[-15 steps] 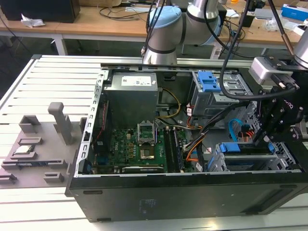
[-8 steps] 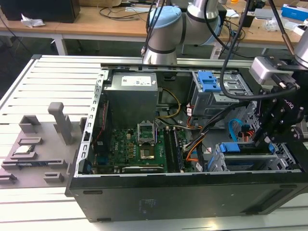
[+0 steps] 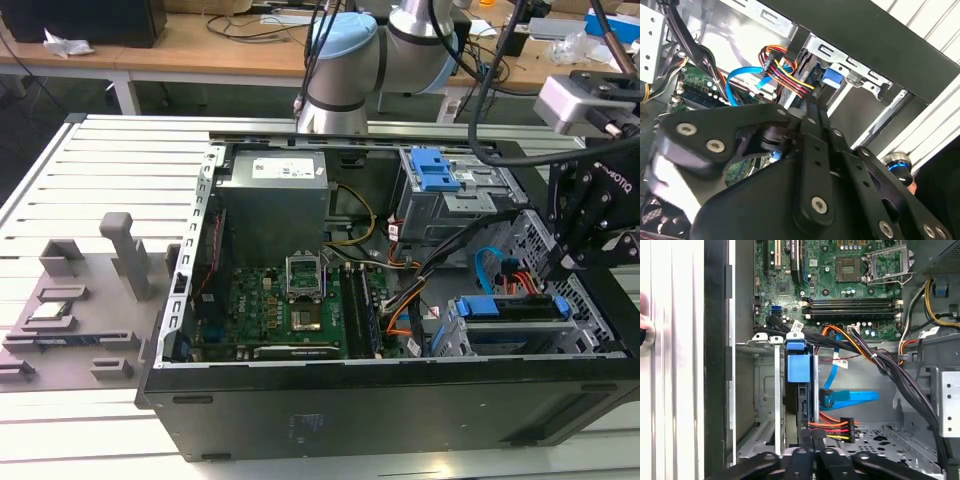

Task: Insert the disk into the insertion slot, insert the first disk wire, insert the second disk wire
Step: 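Insert the first disk wire, then insert the second disk wire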

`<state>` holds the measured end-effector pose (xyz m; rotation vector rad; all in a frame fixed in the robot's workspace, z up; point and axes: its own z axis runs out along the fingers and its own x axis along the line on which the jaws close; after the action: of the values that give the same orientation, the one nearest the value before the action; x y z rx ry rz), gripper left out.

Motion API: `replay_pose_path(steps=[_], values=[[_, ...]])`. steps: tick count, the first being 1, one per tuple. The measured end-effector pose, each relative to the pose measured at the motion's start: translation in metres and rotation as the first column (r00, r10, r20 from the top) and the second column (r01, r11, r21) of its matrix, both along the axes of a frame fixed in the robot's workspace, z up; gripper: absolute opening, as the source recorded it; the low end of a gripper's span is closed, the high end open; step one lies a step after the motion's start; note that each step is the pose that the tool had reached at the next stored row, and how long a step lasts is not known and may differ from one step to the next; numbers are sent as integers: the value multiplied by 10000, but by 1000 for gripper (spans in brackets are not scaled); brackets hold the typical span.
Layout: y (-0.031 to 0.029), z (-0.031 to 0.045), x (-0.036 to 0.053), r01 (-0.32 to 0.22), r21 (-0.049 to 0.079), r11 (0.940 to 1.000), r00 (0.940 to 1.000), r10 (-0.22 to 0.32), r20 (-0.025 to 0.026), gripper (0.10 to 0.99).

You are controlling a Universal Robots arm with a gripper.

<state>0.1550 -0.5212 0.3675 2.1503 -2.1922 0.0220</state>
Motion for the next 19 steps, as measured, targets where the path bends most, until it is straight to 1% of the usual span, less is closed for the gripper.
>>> replay_pose_path(steps=[1,10,13,16,19], values=[[0,15,0,0,-2,10000,10000,0,1,106],[0,19,0,0,-1,10000,10000,0,0,114],[0,19,0,0,-1,10000,10000,0,0,302],[9,19,-12,1,6,10000,10000,-1,0,302],[45,14,-59,-1,17,10000,10000,1,0,302]])
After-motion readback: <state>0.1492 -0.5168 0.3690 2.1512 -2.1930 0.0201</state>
